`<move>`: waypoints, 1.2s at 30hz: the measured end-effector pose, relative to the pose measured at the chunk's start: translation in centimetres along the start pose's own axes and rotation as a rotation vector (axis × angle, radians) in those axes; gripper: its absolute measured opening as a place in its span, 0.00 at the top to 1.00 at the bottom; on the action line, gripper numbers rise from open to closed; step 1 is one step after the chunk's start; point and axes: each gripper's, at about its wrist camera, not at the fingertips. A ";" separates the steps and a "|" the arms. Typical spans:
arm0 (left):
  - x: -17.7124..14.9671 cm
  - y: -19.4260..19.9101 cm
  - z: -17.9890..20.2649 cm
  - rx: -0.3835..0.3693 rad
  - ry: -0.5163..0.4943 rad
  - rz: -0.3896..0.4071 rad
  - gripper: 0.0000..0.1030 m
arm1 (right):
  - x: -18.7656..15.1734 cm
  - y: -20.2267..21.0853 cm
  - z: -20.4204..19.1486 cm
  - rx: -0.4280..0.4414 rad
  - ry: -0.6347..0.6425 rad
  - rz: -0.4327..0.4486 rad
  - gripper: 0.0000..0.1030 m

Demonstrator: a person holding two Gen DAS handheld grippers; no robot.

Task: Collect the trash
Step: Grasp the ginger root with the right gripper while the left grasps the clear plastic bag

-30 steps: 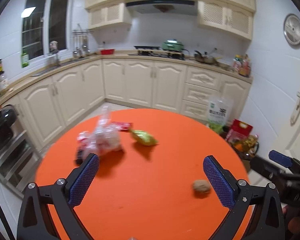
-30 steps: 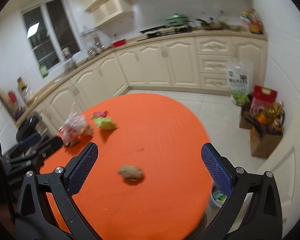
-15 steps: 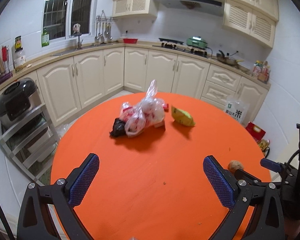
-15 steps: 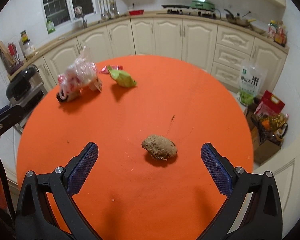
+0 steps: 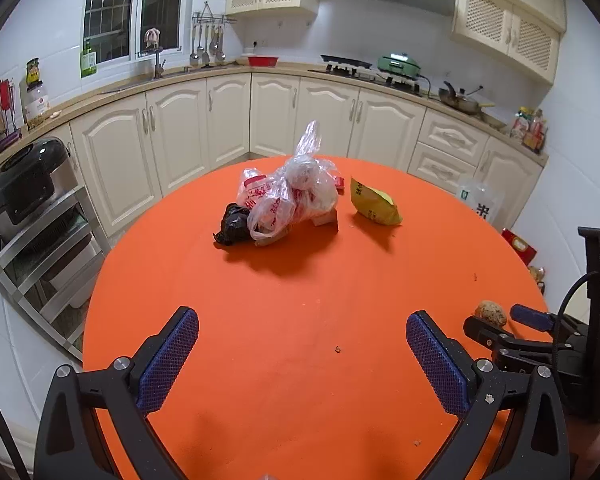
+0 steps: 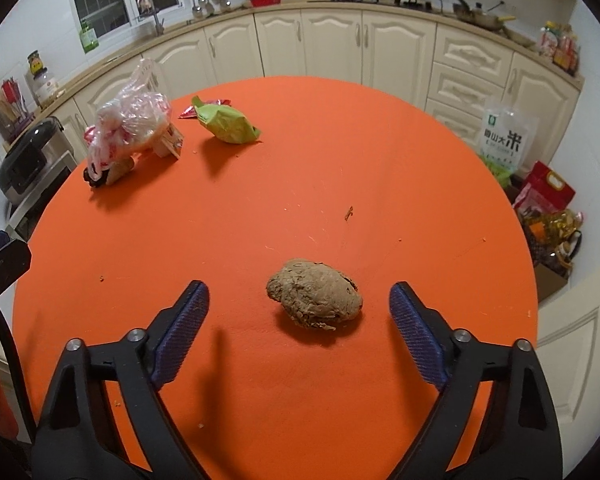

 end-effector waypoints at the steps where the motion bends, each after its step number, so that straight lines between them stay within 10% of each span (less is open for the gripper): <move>1: 0.3 -0.2 -0.3 -0.002 0.000 0.000 0.01 | 0.0 -0.2 0.0 0.004 0.000 -0.006 0.20; 5: 1.4 -1.4 -0.7 -0.002 -0.002 -0.013 0.01 | 0.0 -0.6 -0.2 0.000 0.014 -0.006 0.29; 8: 1.8 -2.1 -0.9 0.000 0.000 -0.020 0.01 | 0.1 -0.6 -0.4 -0.037 0.048 -0.001 0.56; 27: 9.5 -9.4 -0.6 0.039 -0.106 0.027 0.01 | 4.3 -1.1 -0.8 0.077 0.028 0.060 0.57; 36: 12.3 -17.1 3.2 0.089 -0.416 0.017 0.01 | 6.5 -2.8 -0.7 0.092 0.008 0.063 0.57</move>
Point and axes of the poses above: each gripper's, at about its wrist camera, not at the fingertips, and y roughly against the way its jaws point, z to its right, x to its top, and after that the axes turned 11 degrees about y, right-handed
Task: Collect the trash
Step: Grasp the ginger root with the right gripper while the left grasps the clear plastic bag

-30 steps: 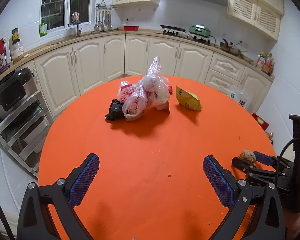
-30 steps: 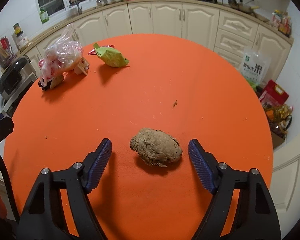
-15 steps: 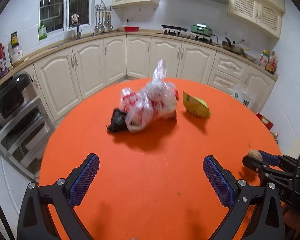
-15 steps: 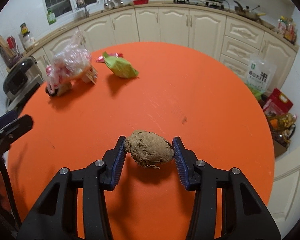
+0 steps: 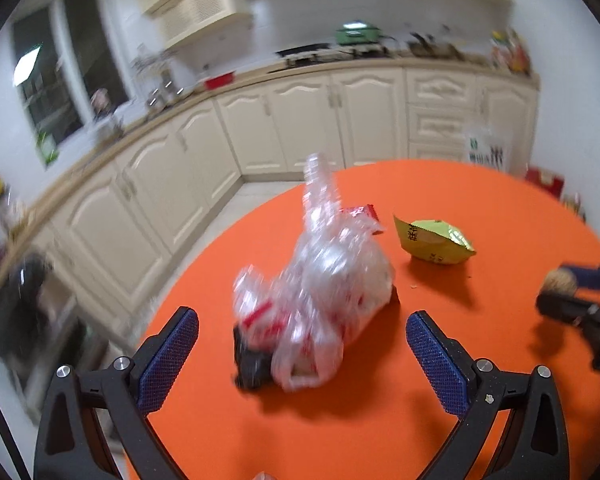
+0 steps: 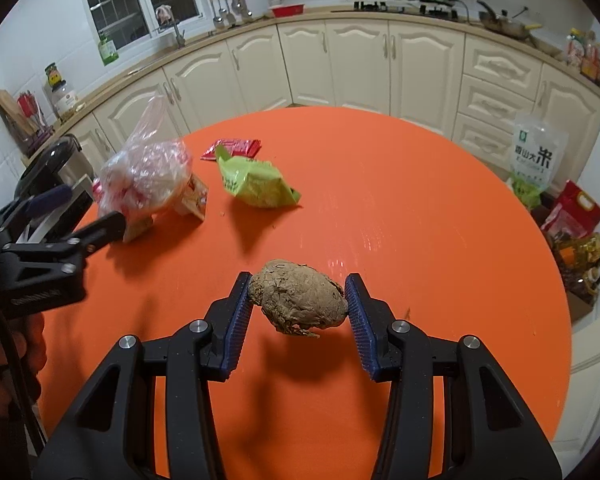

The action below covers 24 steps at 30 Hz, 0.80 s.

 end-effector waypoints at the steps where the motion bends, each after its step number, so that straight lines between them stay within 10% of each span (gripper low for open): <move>1: 0.2 -0.9 0.6 0.015 -0.047 0.000 0.01 | 0.2 -0.1 0.1 0.001 -0.003 0.001 0.57; 5: -0.3 -3.8 3.2 0.046 -0.198 0.029 0.02 | 0.5 -0.3 0.4 -0.001 -0.006 0.001 0.57; 7: 0.0 -5.1 3.2 -0.020 -0.179 0.019 0.49 | 0.6 -0.4 0.6 -0.002 -0.006 -0.001 0.57; 24: -0.1 -6.9 -2.0 -0.281 0.277 0.020 0.56 | -0.6 1.4 0.6 -0.009 -0.007 0.014 0.57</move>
Point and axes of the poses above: each gripper's, at about its wrist camera, not at the fingertips, and y roughly against the way its jaws point, z to its right, x to its top, and after that the axes turned 11 degrees about y, right-handed
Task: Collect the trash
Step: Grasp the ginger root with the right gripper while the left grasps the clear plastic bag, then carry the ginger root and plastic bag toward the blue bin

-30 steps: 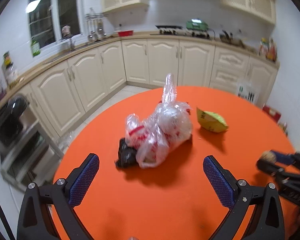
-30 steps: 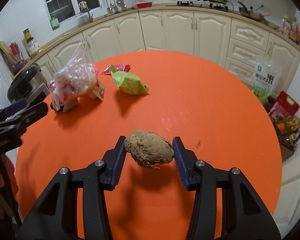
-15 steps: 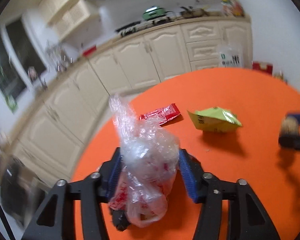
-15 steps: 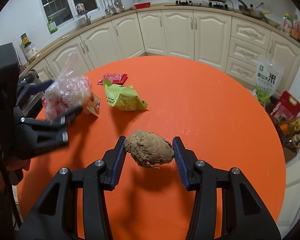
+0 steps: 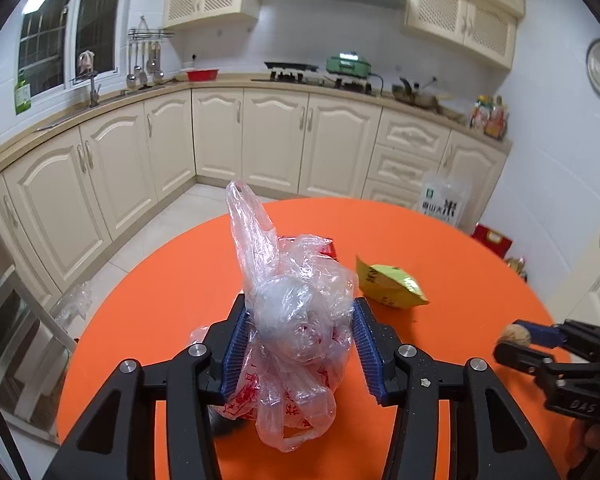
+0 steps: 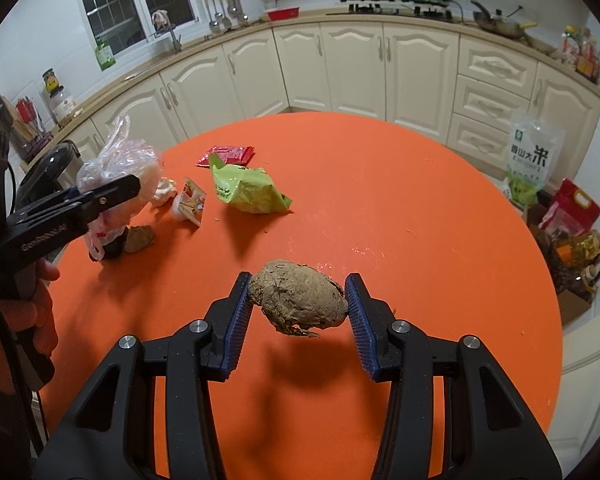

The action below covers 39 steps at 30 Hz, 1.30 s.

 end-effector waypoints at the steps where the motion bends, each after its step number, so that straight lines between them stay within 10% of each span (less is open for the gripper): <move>1: -0.2 0.2 0.0 -0.011 0.010 0.004 0.56 | 0.0 0.3 -0.1 0.000 0.002 0.003 0.57; 39: -11.0 14.2 11.1 -0.253 -0.115 0.134 0.57 | -7.1 18.9 7.4 -0.171 -0.129 0.238 0.57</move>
Point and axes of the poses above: each gripper's, at about its wrist camera, not at the fingertips, and y roughly against the way its jaws point, z to its right, x to its top, and after that the axes turned 11 degrees about y, right-handed
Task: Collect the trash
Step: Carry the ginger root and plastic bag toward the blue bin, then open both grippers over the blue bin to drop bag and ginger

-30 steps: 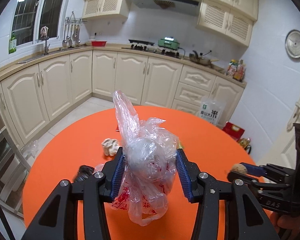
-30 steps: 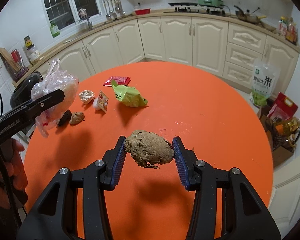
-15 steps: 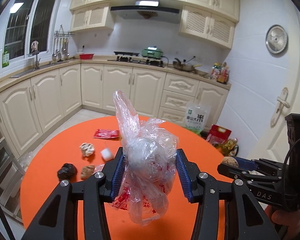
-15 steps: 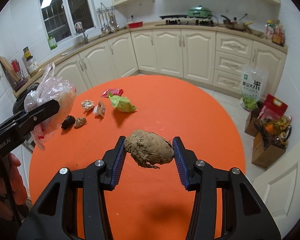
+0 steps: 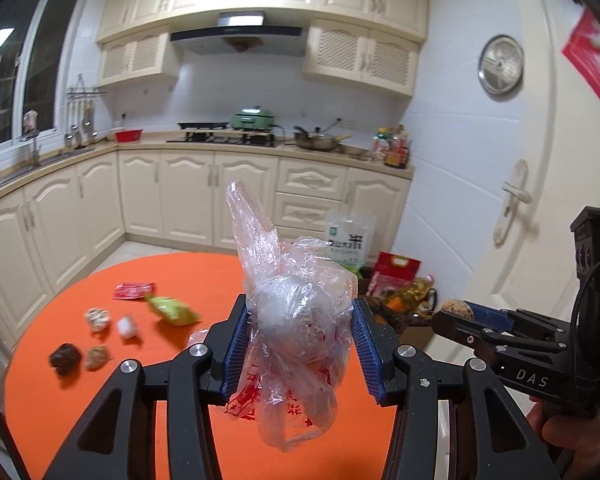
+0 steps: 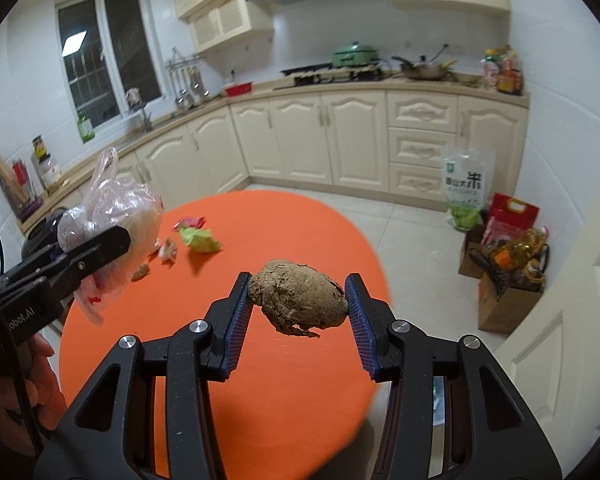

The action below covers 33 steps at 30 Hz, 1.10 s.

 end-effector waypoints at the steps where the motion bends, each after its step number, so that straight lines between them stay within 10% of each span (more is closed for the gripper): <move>1: -0.1 -0.2 0.6 -0.011 -0.008 -0.004 0.57 | -0.2 0.5 0.9 -0.012 -0.010 0.005 0.57; 18: 0.5 -9.7 8.3 -0.185 -0.087 -0.162 0.57 | -5.4 2.3 17.3 -0.211 -0.197 -0.059 0.57; 33: -3.6 -23.9 13.0 -0.129 -0.153 -0.422 0.59 | -13.1 -6.9 27.0 -0.149 -0.405 -0.232 0.57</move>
Point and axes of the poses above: each gripper's, at about its wrist camera, not at the fingertips, and y roughly against the way its jaws point, z to its right, x to its top, and after that the axes turned 11 degrees about y, right-handed
